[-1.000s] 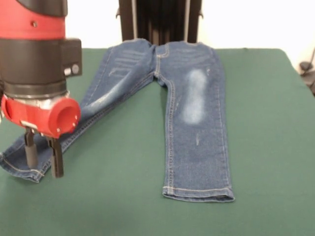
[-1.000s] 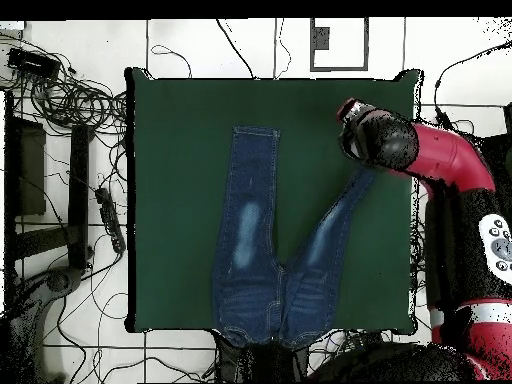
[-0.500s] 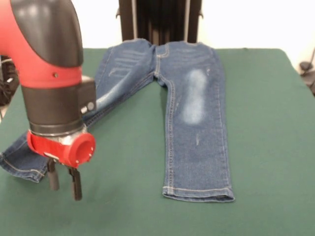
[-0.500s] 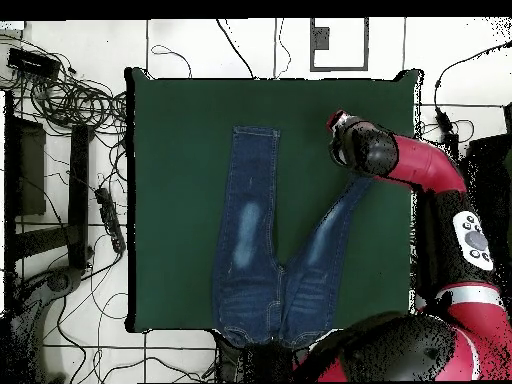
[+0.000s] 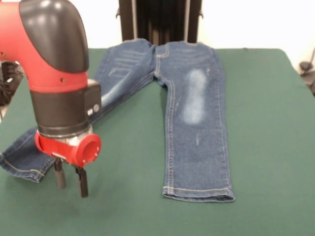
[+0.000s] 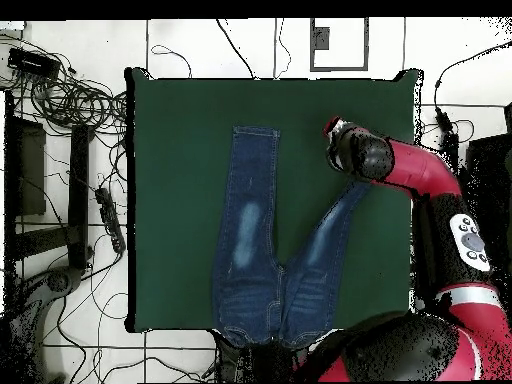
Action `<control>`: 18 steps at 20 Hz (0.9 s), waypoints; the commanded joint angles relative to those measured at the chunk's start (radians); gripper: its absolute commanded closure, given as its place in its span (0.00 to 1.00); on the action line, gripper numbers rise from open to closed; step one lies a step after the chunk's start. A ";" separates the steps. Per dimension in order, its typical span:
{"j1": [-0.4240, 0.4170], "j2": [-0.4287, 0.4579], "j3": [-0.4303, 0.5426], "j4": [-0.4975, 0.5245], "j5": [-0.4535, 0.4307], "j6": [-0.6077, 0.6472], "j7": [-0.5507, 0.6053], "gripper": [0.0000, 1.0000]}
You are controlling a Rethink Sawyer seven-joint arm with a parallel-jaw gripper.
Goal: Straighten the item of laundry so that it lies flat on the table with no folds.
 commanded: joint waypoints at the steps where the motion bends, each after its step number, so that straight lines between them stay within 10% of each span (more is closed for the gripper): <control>1: -0.002 -0.194 0.023 0.185 0.008 0.085 -0.073 0.00; 12: -0.053 -0.221 0.029 0.298 -0.025 0.013 -0.056 0.00; 13: -0.052 -0.223 0.025 0.302 -0.028 0.008 -0.045 1.00; 18: -0.044 -0.228 0.012 0.323 -0.039 -0.035 -0.010 1.00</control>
